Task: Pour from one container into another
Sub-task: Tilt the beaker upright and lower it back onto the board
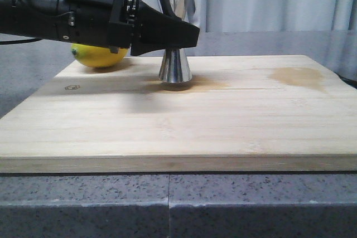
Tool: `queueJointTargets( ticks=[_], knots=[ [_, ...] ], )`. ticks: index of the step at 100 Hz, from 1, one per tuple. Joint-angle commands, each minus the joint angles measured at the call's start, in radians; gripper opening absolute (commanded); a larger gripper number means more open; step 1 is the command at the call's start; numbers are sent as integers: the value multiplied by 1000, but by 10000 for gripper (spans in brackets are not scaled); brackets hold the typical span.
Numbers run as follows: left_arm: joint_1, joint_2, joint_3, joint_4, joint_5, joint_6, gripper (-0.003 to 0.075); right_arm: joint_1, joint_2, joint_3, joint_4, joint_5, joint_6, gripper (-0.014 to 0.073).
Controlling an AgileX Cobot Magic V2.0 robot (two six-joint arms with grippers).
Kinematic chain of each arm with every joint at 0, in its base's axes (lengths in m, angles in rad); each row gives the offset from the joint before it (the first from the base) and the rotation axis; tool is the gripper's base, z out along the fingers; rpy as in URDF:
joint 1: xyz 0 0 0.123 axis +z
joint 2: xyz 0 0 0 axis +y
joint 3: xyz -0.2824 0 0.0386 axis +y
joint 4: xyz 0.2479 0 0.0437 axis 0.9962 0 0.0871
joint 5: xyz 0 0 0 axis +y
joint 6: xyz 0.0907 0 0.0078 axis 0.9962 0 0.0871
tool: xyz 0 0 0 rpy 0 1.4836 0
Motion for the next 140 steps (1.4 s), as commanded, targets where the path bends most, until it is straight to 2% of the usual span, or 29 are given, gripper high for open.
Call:
queueJointTargets(
  ticks=[1, 18, 35, 66, 92, 140],
  knots=[
    [-10, -42, -28, -83, 98, -1, 83, -47, -33, 12, 56, -130, 0, 259],
    [-10, -42, -28, -83, 98, -1, 83, -72, -33, 78, 56, -186, -13, 259],
    [-10, -42, -28, -83, 98, -1, 83, -72, -29, 132, 59, -235, -83, 259],
    [-10, -42, -28, -83, 98, -1, 83, -72, 75, 146, 127, -285, -116, 259],
    [-10, -42, -28, -83, 98, -1, 82, -72, 157, 146, 160, -286, -169, 259],
    [-10, -42, -28, -83, 98, -1, 83, -72, 234, 142, 181, -269, -171, 262]
  ],
)
